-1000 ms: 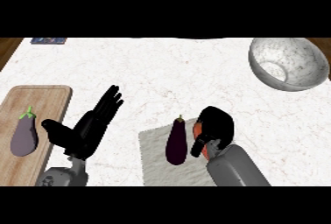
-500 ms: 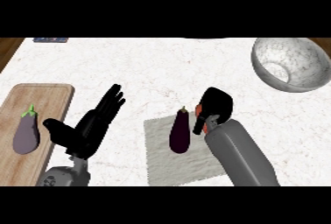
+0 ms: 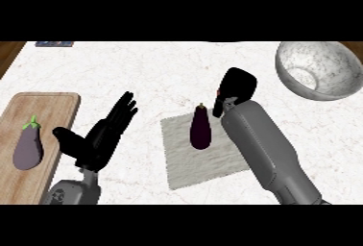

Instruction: Pick the sweet potato from the placemat and place it in the bowl

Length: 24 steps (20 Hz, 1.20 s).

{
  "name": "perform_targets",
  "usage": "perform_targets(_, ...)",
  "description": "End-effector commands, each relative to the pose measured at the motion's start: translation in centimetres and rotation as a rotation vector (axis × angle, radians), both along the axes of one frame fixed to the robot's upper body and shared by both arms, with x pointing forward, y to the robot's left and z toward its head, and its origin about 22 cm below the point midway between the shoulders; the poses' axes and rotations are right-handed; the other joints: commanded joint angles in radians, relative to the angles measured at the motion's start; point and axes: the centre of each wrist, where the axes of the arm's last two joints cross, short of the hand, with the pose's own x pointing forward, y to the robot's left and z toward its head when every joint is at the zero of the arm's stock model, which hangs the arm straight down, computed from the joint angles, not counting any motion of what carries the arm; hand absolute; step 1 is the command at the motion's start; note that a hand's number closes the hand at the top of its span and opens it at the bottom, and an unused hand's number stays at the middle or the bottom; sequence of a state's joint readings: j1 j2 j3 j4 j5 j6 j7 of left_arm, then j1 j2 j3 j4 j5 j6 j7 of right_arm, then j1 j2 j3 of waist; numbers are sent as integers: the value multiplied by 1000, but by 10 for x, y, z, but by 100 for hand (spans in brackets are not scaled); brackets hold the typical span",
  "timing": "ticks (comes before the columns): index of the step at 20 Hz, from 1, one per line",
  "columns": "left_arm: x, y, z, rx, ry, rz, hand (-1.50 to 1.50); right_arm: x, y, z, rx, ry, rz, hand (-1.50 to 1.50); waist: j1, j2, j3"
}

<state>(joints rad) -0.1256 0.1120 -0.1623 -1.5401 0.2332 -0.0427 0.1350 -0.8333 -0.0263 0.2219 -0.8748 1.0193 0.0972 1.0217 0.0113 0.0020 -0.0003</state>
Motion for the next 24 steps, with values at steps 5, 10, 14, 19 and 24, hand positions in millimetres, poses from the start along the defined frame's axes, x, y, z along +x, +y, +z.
perform_targets(5, 1, -4, -4, -2, 7, -4, 0, -13, 42, 73, -23, -255, -41, 150, -12, -6, 0)
perform_targets(10, 6, 8, 16, -14, 10, 9, 0, -16, 52, 135, -104, -417, -92, 150, -16, -9, 0)
perform_targets(14, -5, -10, 6, -12, 13, 13, 0, -17, 38, 170, -123, -438, -132, 150, -18, -11, 0)
perform_targets(19, 7, -10, 11, -17, 22, 2, 0, -7, 10, 196, -111, -500, -131, 150, -16, -6, 0)
perform_targets(24, -1, -5, 17, 0, -5, 8, 0, 9, -23, 203, -123, -545, -200, 150, -3, -4, 0)
